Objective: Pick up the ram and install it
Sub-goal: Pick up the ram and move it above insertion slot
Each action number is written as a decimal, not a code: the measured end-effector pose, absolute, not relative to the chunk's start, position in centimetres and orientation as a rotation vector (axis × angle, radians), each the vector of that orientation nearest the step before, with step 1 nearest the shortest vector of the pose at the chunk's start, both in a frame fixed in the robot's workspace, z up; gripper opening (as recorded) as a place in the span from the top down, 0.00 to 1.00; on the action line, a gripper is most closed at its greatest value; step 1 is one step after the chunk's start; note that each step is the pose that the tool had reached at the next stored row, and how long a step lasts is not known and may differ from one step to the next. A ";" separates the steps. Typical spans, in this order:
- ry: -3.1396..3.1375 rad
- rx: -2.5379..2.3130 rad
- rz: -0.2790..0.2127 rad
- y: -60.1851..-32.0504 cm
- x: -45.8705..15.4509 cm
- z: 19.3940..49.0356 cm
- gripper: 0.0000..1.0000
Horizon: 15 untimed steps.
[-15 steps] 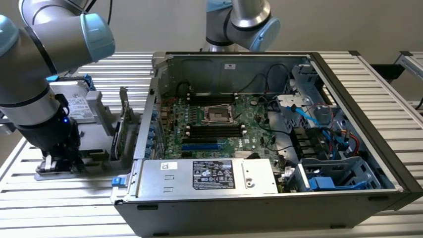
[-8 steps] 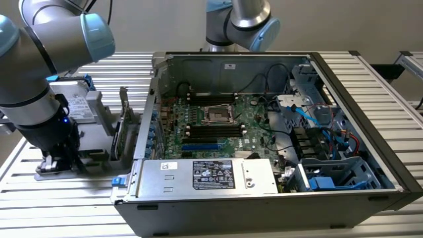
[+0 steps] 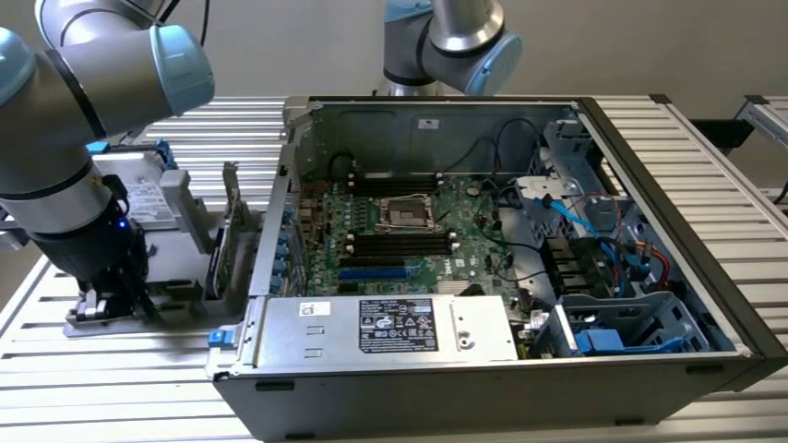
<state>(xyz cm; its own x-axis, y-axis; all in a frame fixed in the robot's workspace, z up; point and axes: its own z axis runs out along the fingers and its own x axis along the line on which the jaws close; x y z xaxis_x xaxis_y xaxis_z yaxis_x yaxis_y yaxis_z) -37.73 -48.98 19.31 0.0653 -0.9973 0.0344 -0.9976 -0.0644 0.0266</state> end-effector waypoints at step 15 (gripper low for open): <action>-2.122 2.265 0.004 -49.0 -37.7 21.2 0.86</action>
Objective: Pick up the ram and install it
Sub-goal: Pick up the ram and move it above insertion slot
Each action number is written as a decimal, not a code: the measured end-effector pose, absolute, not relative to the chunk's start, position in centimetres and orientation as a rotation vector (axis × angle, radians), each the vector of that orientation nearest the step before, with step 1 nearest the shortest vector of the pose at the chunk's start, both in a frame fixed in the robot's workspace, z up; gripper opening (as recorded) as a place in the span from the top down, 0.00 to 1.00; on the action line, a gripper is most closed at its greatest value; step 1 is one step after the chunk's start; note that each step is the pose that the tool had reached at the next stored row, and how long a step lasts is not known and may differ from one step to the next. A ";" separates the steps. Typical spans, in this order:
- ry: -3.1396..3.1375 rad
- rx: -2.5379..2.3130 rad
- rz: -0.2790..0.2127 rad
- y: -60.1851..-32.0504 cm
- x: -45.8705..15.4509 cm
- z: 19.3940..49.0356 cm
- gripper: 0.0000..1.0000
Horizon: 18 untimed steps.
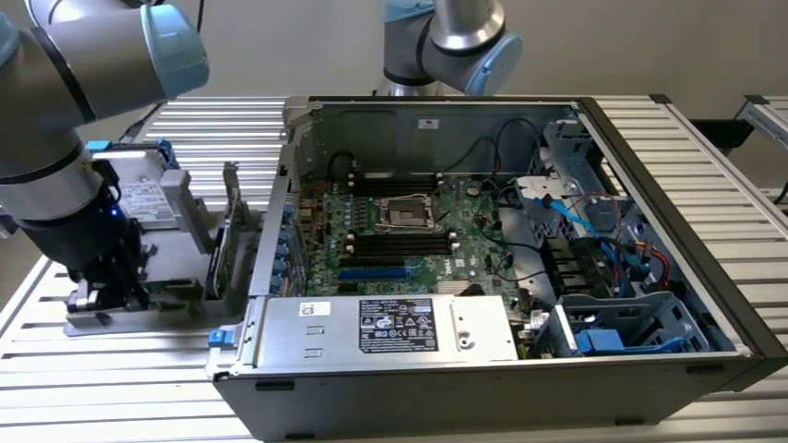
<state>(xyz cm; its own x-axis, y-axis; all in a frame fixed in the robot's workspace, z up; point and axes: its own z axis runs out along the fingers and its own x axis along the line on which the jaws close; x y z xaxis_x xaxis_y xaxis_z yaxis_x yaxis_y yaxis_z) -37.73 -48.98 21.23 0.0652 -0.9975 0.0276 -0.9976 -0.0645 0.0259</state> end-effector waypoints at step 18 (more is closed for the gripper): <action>-2.128 2.271 -0.008 -49.0 -36.3 26.7 0.86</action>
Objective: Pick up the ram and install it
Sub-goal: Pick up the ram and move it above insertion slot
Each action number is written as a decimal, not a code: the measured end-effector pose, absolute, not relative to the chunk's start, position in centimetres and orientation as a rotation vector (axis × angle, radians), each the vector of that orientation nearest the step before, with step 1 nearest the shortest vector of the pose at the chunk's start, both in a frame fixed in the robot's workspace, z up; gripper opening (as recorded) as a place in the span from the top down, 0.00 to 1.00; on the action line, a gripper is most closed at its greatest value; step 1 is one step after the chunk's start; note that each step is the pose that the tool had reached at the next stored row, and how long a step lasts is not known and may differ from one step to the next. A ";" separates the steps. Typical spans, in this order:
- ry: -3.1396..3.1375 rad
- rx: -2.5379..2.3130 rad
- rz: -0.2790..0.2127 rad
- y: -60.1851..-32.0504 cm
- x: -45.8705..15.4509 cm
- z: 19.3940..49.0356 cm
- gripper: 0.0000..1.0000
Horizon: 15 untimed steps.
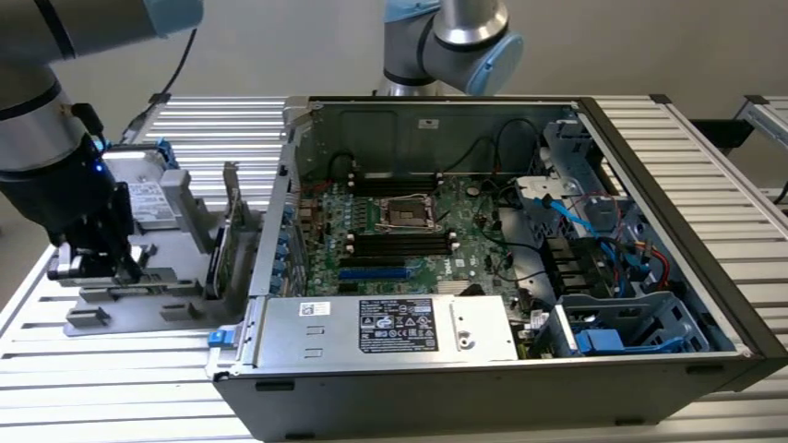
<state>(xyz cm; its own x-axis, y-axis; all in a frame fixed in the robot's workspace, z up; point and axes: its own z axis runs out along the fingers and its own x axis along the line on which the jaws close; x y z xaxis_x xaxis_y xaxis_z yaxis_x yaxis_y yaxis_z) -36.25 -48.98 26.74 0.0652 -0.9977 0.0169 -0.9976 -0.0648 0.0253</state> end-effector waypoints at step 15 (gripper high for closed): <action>-2.136 2.280 -0.027 -49.0 -31.1 31.5 0.86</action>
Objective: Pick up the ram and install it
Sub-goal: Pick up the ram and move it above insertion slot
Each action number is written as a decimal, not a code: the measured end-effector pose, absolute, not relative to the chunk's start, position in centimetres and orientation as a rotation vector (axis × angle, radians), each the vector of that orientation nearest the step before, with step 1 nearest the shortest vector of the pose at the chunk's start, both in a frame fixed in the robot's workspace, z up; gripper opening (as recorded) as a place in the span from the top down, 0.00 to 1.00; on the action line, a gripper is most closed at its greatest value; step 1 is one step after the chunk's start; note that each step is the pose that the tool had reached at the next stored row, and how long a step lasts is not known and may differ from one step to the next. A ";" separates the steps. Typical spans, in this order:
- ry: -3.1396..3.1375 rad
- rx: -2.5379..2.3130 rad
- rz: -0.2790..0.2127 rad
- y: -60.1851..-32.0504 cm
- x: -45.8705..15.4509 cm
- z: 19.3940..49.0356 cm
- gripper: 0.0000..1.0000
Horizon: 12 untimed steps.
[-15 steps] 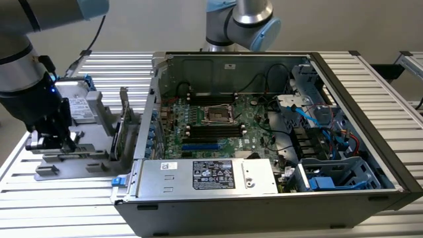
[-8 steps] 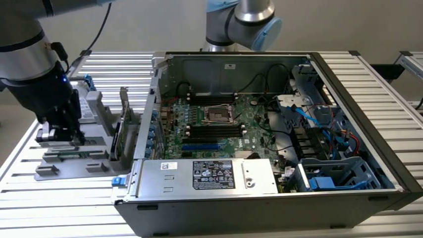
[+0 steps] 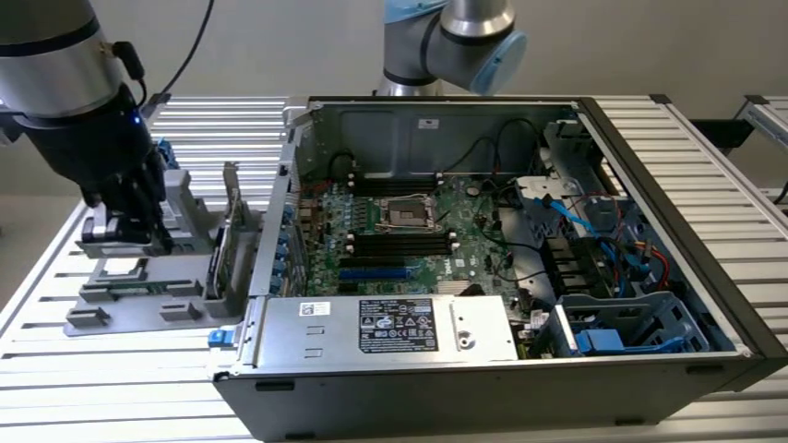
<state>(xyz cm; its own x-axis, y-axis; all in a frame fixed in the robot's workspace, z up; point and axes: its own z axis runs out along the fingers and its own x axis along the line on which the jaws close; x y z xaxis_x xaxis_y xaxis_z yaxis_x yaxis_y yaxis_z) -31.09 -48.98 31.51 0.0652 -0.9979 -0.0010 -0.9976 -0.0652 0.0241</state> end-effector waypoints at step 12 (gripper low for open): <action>-2.138 2.283 -0.031 -48.9 -27.7 35.1 0.86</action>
<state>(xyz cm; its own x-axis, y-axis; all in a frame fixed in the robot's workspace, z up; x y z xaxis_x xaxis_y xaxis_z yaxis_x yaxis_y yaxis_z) -27.73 -48.92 35.07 0.0653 -0.9979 -0.0049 -0.9976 -0.0654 0.0238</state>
